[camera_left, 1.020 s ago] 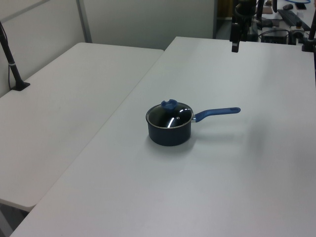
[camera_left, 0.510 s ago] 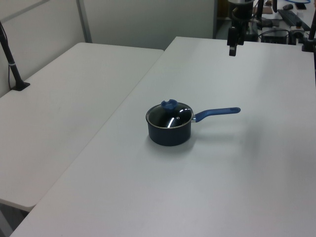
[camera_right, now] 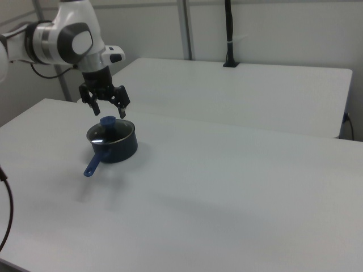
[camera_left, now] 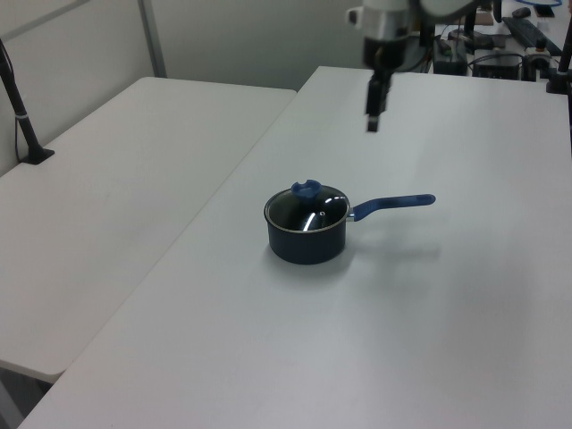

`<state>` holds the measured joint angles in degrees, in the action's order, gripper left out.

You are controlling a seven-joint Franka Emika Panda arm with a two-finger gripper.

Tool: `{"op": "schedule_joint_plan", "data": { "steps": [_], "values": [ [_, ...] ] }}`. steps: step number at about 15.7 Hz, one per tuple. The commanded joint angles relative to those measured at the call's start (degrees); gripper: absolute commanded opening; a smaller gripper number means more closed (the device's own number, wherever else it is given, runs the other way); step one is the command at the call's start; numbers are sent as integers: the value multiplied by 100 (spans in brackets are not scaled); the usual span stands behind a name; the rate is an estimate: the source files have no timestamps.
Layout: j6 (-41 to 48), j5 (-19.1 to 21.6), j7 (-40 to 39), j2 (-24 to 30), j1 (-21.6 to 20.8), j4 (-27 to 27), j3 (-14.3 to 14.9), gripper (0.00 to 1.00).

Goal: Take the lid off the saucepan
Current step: 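Move the gripper down over the blue knob of the glass lid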

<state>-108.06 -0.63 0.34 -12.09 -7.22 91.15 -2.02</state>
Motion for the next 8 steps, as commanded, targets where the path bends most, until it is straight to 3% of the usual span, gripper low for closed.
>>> {"op": "schedule_joint_plan", "data": {
  "steps": [1,8],
  "values": [
    [-994,90,-87,-408,-341,-247,26,100],
    [-1892,20,-131,-935,-649,-300,-79,100]
  ]
}}
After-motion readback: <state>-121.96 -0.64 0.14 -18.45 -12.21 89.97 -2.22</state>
